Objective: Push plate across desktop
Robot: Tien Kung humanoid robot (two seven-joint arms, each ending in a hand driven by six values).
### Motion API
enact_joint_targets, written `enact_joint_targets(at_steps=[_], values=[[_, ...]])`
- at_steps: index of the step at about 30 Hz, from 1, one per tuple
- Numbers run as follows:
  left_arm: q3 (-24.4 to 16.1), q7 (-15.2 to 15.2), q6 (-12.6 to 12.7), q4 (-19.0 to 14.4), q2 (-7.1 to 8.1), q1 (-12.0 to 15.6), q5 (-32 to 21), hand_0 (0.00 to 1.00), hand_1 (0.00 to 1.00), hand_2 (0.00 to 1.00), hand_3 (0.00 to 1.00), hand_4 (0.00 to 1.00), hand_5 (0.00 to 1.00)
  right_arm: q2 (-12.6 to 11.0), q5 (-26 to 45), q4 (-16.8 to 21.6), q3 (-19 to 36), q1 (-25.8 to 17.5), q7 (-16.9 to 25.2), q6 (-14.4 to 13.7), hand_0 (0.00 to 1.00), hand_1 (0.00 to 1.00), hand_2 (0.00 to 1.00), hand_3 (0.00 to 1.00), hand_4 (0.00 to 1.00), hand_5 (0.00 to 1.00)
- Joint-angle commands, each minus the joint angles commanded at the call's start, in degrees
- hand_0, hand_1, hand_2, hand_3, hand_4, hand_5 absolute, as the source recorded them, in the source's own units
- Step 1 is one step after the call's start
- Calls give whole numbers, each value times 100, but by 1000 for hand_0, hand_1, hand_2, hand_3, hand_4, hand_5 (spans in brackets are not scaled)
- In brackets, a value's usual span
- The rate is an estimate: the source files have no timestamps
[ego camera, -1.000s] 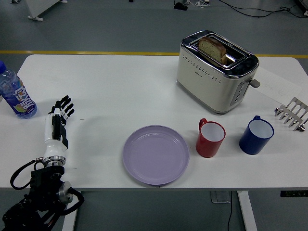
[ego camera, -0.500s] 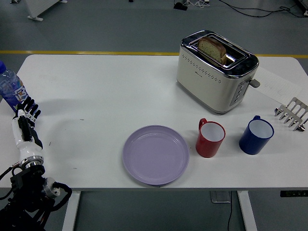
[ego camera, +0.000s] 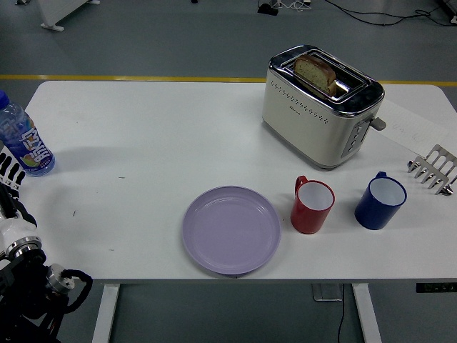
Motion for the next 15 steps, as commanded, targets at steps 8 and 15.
enact_joint_targets(at_steps=[8,15], values=[[-197,-10,-4,-61,12,95,-16,732,766,788,728,475,998,0,0,1,8,-21,-5,-6,577,541,608,612,146,632],[-329,-32,2,-60,5,151,-22,732,766,788,728,475,998,0,-27,8,25,-58,-19,2,576,541,608,612,147,633]])
